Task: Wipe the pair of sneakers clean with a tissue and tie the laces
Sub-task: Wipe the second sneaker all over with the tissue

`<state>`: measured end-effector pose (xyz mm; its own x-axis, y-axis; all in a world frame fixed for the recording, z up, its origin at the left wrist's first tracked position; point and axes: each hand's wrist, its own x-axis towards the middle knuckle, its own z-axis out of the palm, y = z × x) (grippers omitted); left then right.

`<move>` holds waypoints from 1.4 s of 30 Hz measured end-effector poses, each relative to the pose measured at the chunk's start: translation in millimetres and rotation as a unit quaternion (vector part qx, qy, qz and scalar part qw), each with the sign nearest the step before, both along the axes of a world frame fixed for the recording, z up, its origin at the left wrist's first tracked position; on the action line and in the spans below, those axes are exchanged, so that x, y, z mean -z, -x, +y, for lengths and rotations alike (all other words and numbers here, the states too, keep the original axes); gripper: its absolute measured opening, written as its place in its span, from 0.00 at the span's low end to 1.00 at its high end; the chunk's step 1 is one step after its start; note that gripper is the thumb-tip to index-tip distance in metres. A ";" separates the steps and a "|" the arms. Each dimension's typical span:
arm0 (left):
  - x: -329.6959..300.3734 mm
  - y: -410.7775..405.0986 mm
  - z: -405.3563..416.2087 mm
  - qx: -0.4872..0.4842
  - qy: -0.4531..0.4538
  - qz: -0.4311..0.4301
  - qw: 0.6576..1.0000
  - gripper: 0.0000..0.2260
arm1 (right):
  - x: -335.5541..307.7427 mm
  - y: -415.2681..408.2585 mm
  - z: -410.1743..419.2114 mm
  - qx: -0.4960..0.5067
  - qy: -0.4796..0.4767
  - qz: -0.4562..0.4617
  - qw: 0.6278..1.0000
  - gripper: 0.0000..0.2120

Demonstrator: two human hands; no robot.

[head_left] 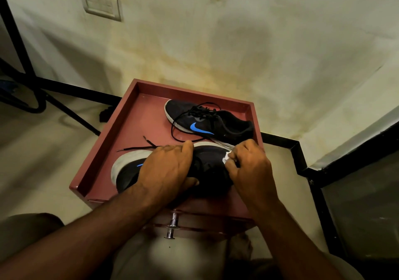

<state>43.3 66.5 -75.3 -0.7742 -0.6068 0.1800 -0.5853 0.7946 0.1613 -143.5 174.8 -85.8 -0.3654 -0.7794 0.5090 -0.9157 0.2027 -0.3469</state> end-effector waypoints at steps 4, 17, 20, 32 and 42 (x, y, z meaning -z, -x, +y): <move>0.2 1.5 2.8 0.006 0.000 0.015 1.000 0.23 | 9.6 -24.9 -14.3 -0.080 0.004 -0.009 0.997 0.03; -0.6 2.7 -5.4 -0.007 0.009 -0.001 1.000 0.29 | 1.5 -0.8 -0.5 0.046 -0.076 -0.077 0.993 0.08; -2.1 5.7 -6.4 -0.014 -0.007 -0.010 1.000 0.30 | 10.3 -2.6 11.6 0.035 -0.093 -0.103 0.990 0.09; 0.4 6.0 -6.8 -0.013 0.016 0.003 1.000 0.30 | 6.3 -4.8 -7.4 0.021 0.023 -0.052 0.998 0.06; 6.2 6.6 -10.7 -0.023 -0.003 0.011 1.000 0.29 | 7.3 -20.0 -34.0 -0.036 -0.105 0.054 0.992 0.06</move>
